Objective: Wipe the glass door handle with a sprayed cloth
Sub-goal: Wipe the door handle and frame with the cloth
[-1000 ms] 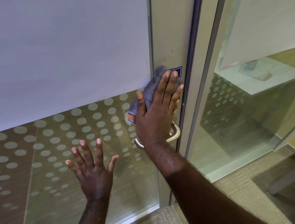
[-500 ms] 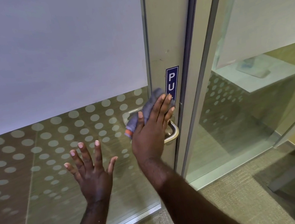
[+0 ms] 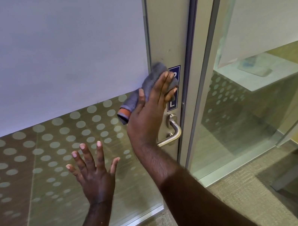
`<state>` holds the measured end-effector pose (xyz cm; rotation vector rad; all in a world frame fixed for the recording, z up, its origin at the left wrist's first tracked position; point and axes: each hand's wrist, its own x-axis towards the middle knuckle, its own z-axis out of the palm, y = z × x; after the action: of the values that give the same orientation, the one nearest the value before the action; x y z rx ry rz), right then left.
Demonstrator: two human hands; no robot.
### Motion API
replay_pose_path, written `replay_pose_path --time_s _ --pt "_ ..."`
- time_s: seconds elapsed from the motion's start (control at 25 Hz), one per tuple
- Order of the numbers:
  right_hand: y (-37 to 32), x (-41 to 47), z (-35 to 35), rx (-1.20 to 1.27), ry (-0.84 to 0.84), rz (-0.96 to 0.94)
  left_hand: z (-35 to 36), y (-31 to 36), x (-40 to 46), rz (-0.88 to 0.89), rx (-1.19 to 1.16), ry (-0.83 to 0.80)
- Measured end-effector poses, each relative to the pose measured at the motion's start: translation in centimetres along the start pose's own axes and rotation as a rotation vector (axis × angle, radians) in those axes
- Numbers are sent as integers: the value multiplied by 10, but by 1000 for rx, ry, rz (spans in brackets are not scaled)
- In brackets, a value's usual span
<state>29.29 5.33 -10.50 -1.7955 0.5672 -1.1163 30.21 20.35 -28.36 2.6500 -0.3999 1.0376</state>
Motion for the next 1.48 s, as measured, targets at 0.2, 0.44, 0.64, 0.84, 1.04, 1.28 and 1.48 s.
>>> replay_pose_path --time_s 0.2,0.44,0.64,0.84,1.04,1.28,1.48 --pt "24 -31 -2 113 -62 360 -1 1 2 -6 -14 -1" --pt "-8 -14 4 160 34 146 -3 0 2 -14 -29 -24" --pt "9 -25 7 163 -4 305 -5 1 1 -16 -27 -27" --pt "2 -23 8 235 19 375 -6 1 1 -19 -53 -47" --pt "1 -1 5 -32 17 -9 1 -1 0 1 1 -3" --pt "45 -22 -4 -202 -78 -37 9 -6 -1 20 22 18" --pt "62 0 -19 -381 -175 -314 7 -4 0 15 35 30"
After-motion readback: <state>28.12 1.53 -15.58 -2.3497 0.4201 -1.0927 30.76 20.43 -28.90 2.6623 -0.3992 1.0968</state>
